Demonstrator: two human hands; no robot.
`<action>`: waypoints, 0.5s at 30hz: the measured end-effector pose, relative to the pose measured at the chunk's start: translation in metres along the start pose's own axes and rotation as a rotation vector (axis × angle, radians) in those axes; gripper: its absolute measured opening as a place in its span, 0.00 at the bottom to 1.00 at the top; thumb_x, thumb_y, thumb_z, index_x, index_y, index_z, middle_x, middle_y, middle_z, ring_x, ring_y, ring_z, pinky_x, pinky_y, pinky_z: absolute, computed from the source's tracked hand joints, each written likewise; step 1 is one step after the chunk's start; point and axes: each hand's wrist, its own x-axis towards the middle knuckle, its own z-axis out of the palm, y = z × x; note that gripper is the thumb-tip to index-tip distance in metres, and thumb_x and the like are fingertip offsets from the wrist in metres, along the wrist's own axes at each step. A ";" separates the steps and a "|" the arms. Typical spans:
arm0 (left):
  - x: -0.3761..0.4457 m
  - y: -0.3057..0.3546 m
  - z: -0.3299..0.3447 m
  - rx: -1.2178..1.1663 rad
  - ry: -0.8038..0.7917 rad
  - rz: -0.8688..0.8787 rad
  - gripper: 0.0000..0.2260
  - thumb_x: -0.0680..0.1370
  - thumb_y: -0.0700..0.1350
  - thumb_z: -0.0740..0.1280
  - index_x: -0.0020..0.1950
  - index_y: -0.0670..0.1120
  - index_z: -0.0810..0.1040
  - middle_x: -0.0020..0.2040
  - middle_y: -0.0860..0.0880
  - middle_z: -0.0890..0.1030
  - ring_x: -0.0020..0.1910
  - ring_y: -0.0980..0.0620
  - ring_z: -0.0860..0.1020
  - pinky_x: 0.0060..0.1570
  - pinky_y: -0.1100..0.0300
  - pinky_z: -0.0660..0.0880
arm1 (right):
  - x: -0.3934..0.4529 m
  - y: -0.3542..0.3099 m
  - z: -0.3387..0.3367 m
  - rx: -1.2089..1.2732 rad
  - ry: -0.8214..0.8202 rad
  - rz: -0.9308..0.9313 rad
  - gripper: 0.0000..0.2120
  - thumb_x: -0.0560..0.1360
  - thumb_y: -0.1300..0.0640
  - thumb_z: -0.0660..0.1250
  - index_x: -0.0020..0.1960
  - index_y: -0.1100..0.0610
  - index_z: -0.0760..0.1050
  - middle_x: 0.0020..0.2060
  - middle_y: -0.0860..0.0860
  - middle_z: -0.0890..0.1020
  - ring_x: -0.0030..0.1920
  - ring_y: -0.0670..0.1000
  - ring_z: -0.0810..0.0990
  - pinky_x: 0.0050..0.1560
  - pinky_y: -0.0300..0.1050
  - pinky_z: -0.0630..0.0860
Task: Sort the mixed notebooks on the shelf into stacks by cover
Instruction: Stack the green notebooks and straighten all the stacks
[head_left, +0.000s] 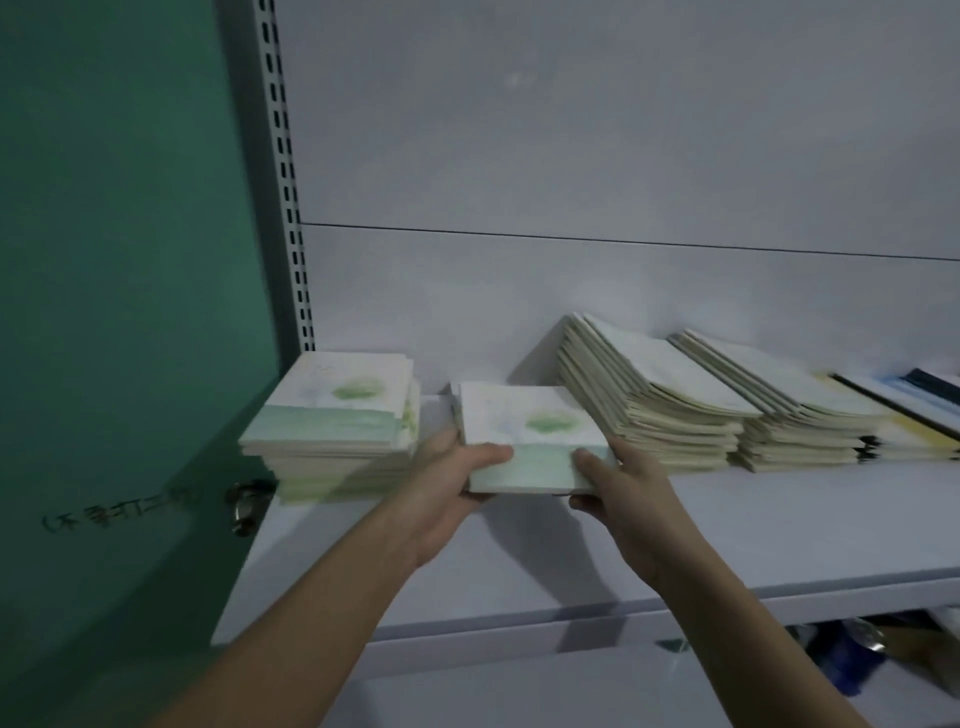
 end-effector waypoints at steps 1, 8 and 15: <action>0.001 -0.007 0.003 0.045 0.016 0.047 0.16 0.76 0.36 0.69 0.64 0.41 0.77 0.56 0.46 0.84 0.51 0.50 0.82 0.40 0.62 0.78 | 0.004 0.002 -0.003 -0.024 -0.006 -0.011 0.09 0.80 0.63 0.63 0.58 0.63 0.76 0.49 0.57 0.81 0.42 0.52 0.79 0.35 0.40 0.78; 0.018 -0.021 0.006 0.430 0.103 0.363 0.31 0.69 0.39 0.78 0.69 0.49 0.70 0.58 0.56 0.82 0.54 0.61 0.80 0.50 0.66 0.77 | 0.044 0.005 0.005 -0.129 -0.030 -0.127 0.08 0.79 0.61 0.63 0.56 0.63 0.76 0.45 0.56 0.81 0.38 0.52 0.80 0.34 0.43 0.78; 0.053 -0.041 -0.005 0.839 0.306 0.413 0.40 0.66 0.47 0.81 0.74 0.48 0.66 0.69 0.54 0.70 0.66 0.54 0.70 0.65 0.52 0.71 | 0.075 0.050 0.025 -0.900 0.129 -0.385 0.20 0.80 0.49 0.54 0.65 0.60 0.71 0.60 0.59 0.75 0.58 0.62 0.72 0.59 0.53 0.67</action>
